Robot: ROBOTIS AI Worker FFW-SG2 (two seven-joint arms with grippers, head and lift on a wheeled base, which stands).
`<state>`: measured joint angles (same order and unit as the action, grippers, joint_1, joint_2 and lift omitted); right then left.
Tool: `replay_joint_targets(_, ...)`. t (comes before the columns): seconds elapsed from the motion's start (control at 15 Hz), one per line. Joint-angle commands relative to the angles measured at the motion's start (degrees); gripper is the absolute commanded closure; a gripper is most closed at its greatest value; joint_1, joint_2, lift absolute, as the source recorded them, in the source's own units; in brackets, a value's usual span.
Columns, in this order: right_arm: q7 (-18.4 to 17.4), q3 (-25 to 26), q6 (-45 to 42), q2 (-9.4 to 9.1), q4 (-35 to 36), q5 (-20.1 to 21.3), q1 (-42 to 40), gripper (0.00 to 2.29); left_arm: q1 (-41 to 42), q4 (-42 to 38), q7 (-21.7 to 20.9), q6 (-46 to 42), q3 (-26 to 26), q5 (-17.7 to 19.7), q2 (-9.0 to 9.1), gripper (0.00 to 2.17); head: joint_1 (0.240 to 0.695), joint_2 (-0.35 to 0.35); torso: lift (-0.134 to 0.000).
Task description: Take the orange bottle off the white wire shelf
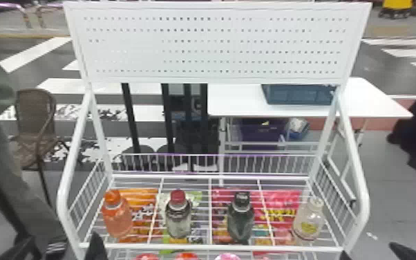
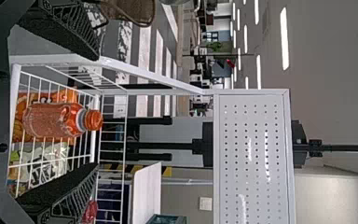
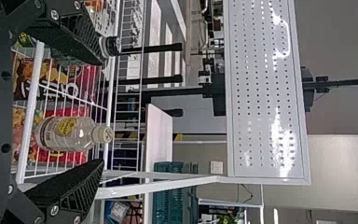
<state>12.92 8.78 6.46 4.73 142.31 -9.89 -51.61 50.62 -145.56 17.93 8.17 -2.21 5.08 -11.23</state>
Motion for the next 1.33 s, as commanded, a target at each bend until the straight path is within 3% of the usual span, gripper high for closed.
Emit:
replay_joint_targets(0.0,0.0,0.19,0.0,0.01,-0.11,-0.04,-0.07,0.16,0.01,0.01,0.0,-0.12,0.28,0.11,0.07,0.08,0.499,0.0,0.0)
replay_joint_targets(0.73,0.17,0.98,-0.17,0.01,-0.55,-1.1,0.11,0.16,-1.58,2.47,-0.44,-0.29,0.54,0.63,0.6,0.08,0.499,0.0,0.0)
replay_joint_targets(1.27,0.17,0.89,0.0,-0.43,-1.25,-0.92,0.46,0.16,-11.95,22.16,-0.61,-10.67,-3.24,0.11,0.86,0.08,0.499,0.0,0.0)
